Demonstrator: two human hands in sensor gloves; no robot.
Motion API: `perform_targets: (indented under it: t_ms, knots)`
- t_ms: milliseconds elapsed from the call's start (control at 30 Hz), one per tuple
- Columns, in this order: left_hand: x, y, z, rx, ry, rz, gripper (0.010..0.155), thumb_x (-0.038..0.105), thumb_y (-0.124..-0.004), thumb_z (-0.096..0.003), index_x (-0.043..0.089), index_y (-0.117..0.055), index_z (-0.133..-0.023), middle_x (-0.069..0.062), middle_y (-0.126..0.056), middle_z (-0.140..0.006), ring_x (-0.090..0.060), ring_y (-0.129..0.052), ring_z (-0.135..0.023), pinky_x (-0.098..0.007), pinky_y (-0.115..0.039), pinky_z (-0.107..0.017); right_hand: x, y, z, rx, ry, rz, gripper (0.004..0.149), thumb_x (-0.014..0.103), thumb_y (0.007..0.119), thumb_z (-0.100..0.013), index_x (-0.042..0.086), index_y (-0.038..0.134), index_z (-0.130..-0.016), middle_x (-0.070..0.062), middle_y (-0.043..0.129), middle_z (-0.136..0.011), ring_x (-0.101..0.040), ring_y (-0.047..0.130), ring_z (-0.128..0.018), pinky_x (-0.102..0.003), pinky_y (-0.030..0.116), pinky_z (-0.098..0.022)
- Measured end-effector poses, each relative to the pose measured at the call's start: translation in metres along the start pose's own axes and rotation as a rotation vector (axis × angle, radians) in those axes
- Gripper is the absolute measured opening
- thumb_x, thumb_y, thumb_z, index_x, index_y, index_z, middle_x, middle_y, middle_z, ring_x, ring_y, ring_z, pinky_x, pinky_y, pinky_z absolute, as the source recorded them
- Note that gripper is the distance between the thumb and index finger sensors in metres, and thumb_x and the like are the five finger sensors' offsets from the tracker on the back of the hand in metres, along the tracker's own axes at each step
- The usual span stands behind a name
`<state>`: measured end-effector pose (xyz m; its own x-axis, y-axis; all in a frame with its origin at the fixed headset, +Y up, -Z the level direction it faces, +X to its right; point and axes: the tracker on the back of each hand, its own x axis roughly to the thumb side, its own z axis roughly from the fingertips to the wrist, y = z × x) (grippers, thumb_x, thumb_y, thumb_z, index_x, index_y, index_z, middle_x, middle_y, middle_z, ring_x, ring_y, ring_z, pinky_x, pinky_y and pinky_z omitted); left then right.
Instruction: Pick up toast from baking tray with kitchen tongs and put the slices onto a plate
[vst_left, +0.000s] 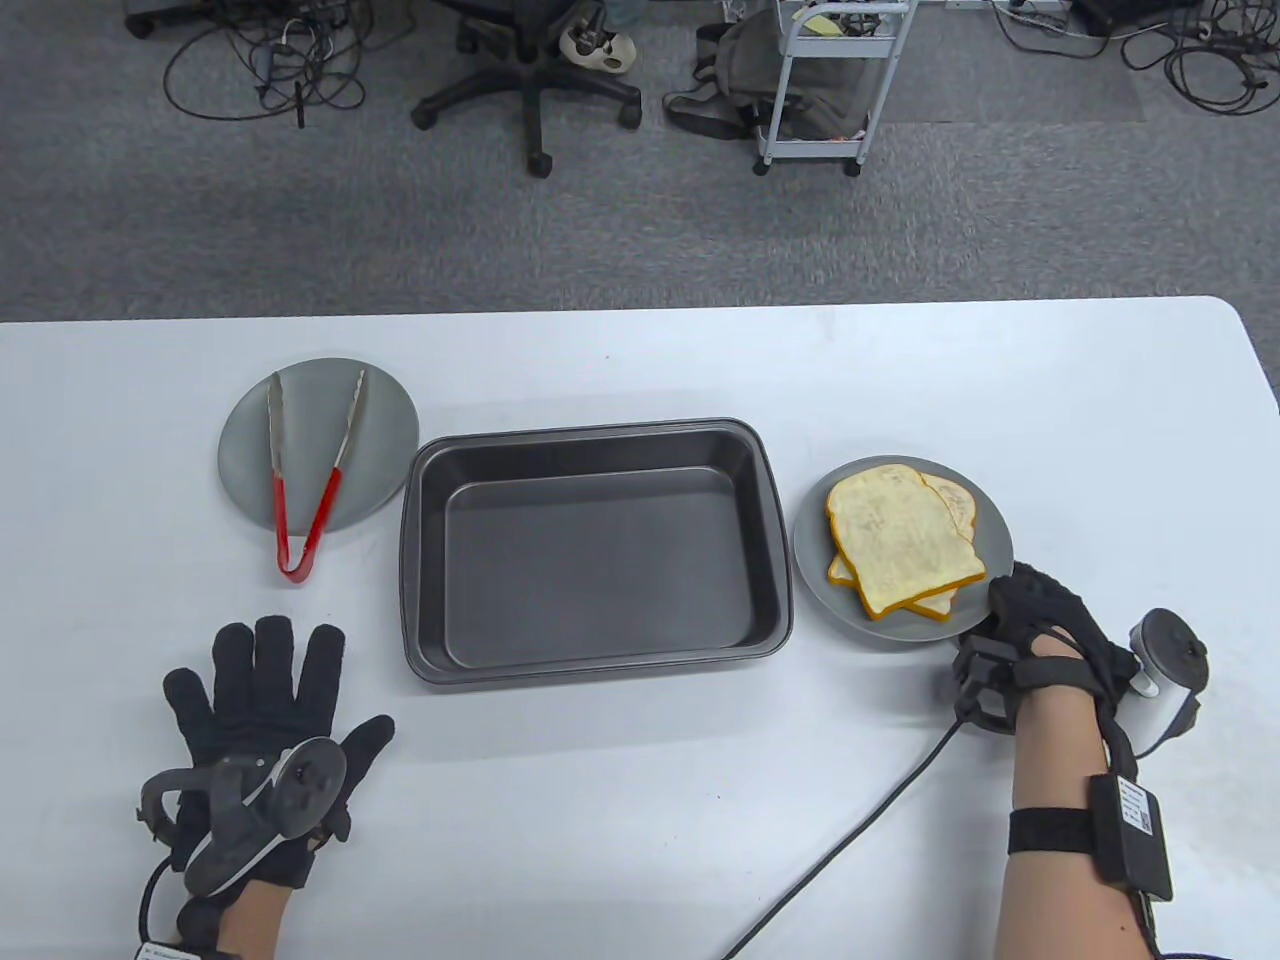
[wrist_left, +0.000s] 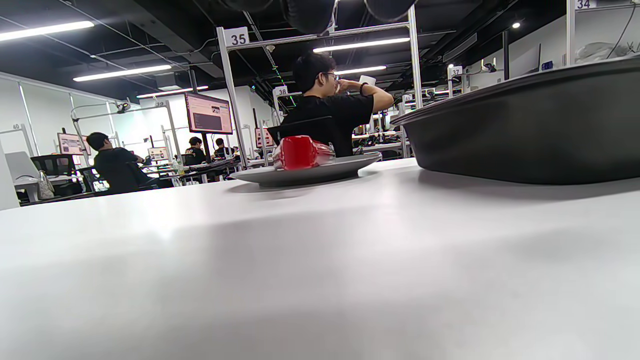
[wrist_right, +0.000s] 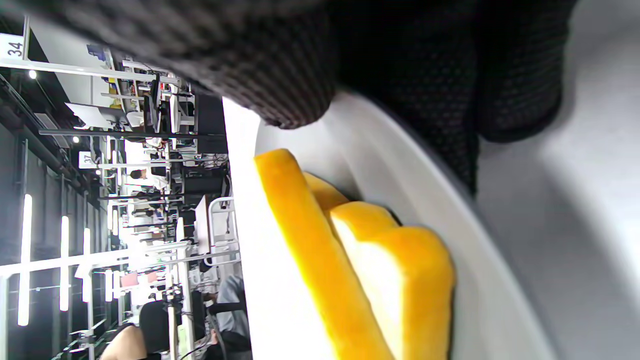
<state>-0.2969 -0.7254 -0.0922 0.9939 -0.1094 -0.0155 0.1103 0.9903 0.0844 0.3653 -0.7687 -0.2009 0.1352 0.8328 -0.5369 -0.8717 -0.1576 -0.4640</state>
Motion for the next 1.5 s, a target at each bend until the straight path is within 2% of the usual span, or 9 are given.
perform_targets:
  t_ms: [233, 433, 767, 967, 1167, 1367, 1500]
  knots:
    - [0.0, 0.001, 0.001, 0.008, 0.009, -0.005, 0.092, 0.081, -0.053, -0.0385, 0.035, -0.023, -0.113, -0.012, -0.032, -0.125, -0.049, -0.028, -0.114, -0.079, -0.027, -0.071, 0.002, -0.002, -0.001, -0.036, 0.005, 0.067, 0.053, 0.023, 0.088, -0.043, 0.003, 0.077, -0.09, -0.023, 0.098, -0.075, -0.035, 0.113, -0.052, -0.053, 0.09, -0.049]
    - [0.0, -0.001, 0.001, -0.002, 0.01, -0.013, 0.092, 0.081, -0.053, -0.0387, 0.035, -0.023, -0.113, -0.012, -0.032, -0.125, -0.049, -0.028, -0.114, -0.079, -0.027, -0.071, 0.014, -0.002, 0.005, -0.139, -0.038, 0.369, 0.052, 0.027, 0.088, -0.043, 0.009, 0.079, -0.092, -0.017, 0.1, -0.07, -0.029, 0.106, -0.045, -0.05, 0.087, -0.045]
    - [0.001, 0.0, 0.001, -0.009, 0.014, -0.033, 0.092, 0.081, -0.055, -0.0389, 0.035, -0.024, -0.113, -0.012, -0.032, -0.125, -0.049, -0.028, -0.114, -0.08, -0.027, -0.071, 0.02, 0.006, 0.006, -0.223, -0.079, 0.609, 0.054, 0.027, 0.092, -0.042, 0.012, 0.08, -0.092, -0.017, 0.1, -0.068, -0.026, 0.102, -0.045, -0.048, 0.086, -0.042]
    - [0.002, 0.001, 0.0, -0.012, 0.015, -0.04, 0.092, 0.081, -0.055, -0.0386, 0.035, -0.024, -0.113, -0.012, -0.032, -0.125, -0.049, -0.029, -0.114, -0.08, -0.027, -0.071, 0.027, 0.004, 0.017, -0.236, -0.108, 0.685, 0.059, 0.037, 0.093, -0.04, 0.013, 0.08, -0.093, -0.017, 0.099, -0.072, -0.029, 0.102, -0.049, -0.05, 0.084, -0.044]
    - [0.003, 0.001, 0.0, -0.011, 0.008, -0.033, 0.092, 0.081, -0.055, -0.0388, 0.035, -0.025, -0.113, -0.012, -0.033, -0.125, -0.048, -0.029, -0.114, -0.08, -0.027, -0.071, 0.046, 0.012, 0.061, -0.25, -0.329, 0.676, 0.062, 0.041, 0.092, -0.039, 0.014, 0.079, -0.093, -0.016, 0.096, -0.077, -0.032, 0.103, -0.052, -0.053, 0.084, -0.045]
    - [0.004, 0.002, 0.002, -0.015, 0.008, -0.037, 0.091, 0.08, -0.056, -0.0392, 0.035, -0.027, -0.113, -0.012, -0.034, -0.125, -0.049, -0.031, -0.114, -0.08, -0.028, -0.071, 0.058, 0.049, 0.126, -0.163, -0.64, 0.682, 0.062, 0.044, 0.087, -0.041, 0.016, 0.077, -0.094, -0.018, 0.091, -0.085, -0.036, 0.101, -0.061, -0.056, 0.081, -0.051]
    - [0.004, 0.002, 0.003, -0.011, 0.008, -0.029, 0.091, 0.08, -0.056, -0.0392, 0.035, -0.028, -0.113, -0.012, -0.034, -0.125, -0.048, -0.031, -0.114, -0.08, -0.028, -0.072, 0.05, 0.077, 0.167, -0.093, -0.818, 0.718, 0.063, 0.046, 0.087, -0.041, 0.017, 0.077, -0.095, -0.018, 0.087, -0.09, -0.037, 0.099, -0.067, -0.059, 0.079, -0.054]
